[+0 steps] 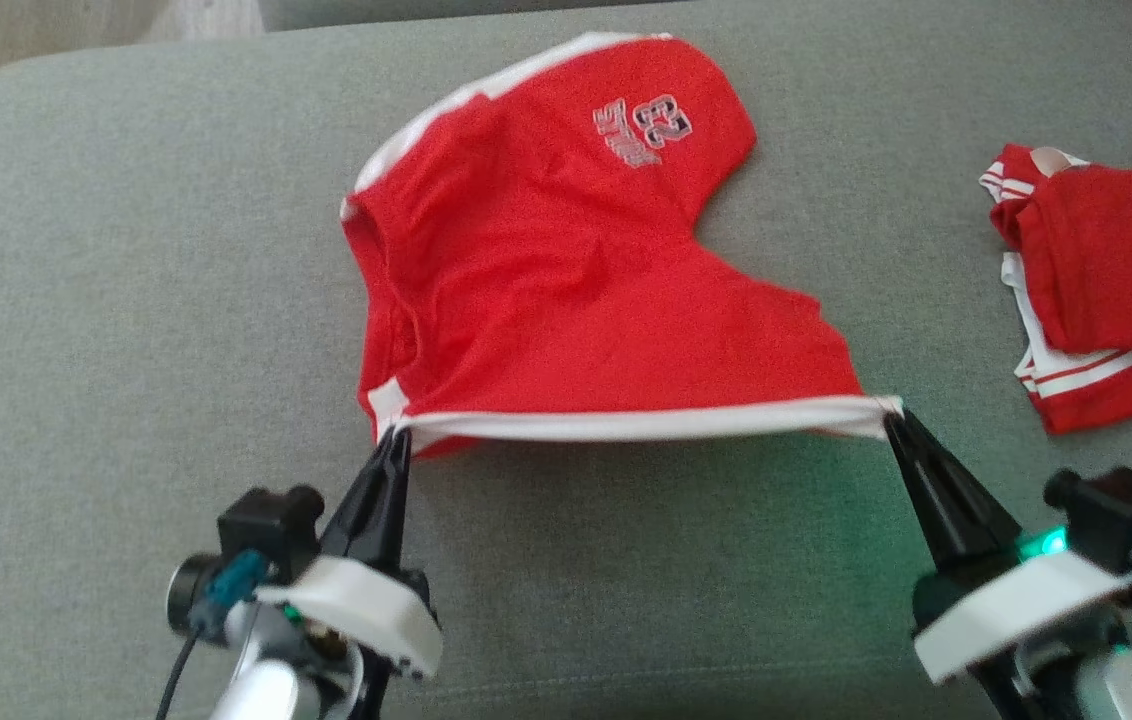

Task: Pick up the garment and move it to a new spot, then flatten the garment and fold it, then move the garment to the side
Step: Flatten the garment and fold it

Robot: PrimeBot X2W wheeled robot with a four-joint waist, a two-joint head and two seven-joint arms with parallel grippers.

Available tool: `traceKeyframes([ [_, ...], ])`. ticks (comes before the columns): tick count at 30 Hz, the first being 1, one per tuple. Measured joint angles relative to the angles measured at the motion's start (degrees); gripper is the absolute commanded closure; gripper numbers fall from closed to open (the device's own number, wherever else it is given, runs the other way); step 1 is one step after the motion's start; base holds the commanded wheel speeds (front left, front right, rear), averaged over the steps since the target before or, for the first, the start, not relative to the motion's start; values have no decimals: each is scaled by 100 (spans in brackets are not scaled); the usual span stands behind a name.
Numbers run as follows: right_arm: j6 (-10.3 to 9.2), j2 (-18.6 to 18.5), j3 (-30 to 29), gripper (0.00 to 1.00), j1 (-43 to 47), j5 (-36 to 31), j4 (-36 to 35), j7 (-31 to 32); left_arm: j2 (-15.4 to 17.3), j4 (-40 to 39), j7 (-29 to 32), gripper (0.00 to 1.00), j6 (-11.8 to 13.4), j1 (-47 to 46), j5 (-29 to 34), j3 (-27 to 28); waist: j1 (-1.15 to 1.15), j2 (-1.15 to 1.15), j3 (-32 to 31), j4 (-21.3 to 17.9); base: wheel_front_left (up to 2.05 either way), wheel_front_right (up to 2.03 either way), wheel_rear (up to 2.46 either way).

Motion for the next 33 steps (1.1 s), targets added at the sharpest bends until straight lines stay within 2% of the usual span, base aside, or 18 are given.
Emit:
traceKeyframes([
  [4, 0, 199, -389, 100, 655, -259, -899, 661, 207, -1002, 541, 100, 203, 584, 2, -87, 0, 0, -76, 28, 0, 0, 0],
  [7, 0, 245, -545, 100, 862, -393, -1358, 1000, 276, -1507, 795, 100, 254, 792, 8, -147, 0, 0, -54, 46, 0, 0, 0],
  [11, 0, 285, -671, 100, 818, -455, -1582, 1207, 336, -1662, 920, 100, 278, 705, 37, -141, 0, 0, 22, 54, 0, 0, 0],
  [14, 0, 279, -725, 100, 501, -489, -1496, 1267, 342, -1535, 1011, 100, 109, 418, -18, -145, 0, 0, 167, 76, 0, 0, 0],
  [16, 0, 164, -736, 100, -186, -448, -1225, 1270, 343, -1181, 1072, 100, -118, -223, -99, -138, 0, 0, 410, 112, 0, 0, 0],
  [22, 0, -264, -619, 100, -2006, -227, -276, 1168, 102, -346, 972, 100, -422, -1821, -218, -108, 0, 0, 1089, 244, 0, 0, 0],
  [33, 0, -715, 375, 100, -4894, 298, 2132, 690, -240, 1145, 448, 100, -617, -3614, -104, -134, 0, 0, 2063, 713, 0, 0, 0],
])
